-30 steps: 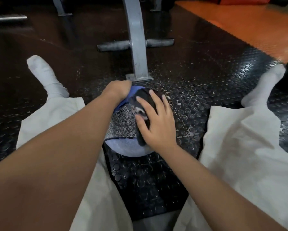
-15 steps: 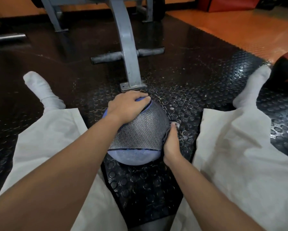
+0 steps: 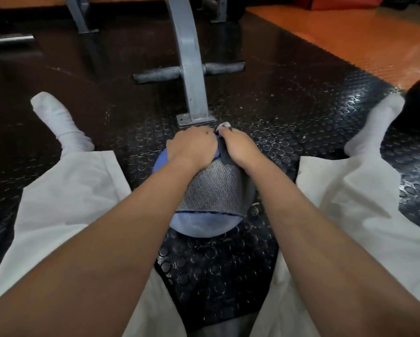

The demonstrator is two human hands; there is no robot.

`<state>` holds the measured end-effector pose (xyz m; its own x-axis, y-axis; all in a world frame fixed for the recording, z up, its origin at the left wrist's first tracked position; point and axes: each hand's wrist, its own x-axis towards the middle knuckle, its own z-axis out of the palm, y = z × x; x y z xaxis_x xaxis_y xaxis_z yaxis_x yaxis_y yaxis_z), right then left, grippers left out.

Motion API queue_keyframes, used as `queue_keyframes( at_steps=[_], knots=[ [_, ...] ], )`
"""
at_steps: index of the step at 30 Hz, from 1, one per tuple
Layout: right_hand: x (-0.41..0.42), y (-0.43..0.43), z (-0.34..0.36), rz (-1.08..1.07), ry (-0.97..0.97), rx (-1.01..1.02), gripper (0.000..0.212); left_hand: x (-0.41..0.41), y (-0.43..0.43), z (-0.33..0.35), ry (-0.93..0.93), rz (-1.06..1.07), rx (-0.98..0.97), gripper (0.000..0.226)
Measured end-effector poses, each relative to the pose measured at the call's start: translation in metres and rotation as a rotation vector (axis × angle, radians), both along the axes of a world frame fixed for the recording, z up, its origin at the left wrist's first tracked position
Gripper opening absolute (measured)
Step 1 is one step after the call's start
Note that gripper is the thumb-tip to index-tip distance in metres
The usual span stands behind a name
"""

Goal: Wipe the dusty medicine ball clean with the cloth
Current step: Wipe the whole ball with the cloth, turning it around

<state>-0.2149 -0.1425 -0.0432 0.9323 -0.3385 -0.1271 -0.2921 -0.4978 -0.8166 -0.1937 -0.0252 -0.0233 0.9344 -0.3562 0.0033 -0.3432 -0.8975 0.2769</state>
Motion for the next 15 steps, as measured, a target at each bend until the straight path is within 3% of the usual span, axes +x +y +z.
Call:
queue_keyframes(
  at_steps=[3, 6, 9, 12, 15],
  knots=[
    [-0.012, 0.015, 0.003, -0.056, -0.056, -0.152, 0.046, 0.016, -0.004, 0.001, 0.04, 0.09, 0.02, 0.044],
    [-0.059, 0.051, -0.013, -0.187, -0.268, -0.482, 0.047, 0.03, -0.008, 0.005, 0.091, 0.113, 0.008, 0.039],
    [-0.091, 0.073, -0.036, -0.107, -0.404, -0.625, 0.05, 0.038, -0.009, 0.014, 0.132, 0.099, -0.031, 0.04],
    [-0.086, 0.055, -0.03, -0.073, -0.412, -0.647, 0.046, 0.044, -0.002, 0.012, 0.164, -0.069, 0.014, 0.034],
    [-0.042, 0.024, -0.009, -0.116, -0.193, -0.437, 0.041, 0.033, 0.01, 0.005, 0.13, -0.113, -0.055, 0.038]
  ],
)
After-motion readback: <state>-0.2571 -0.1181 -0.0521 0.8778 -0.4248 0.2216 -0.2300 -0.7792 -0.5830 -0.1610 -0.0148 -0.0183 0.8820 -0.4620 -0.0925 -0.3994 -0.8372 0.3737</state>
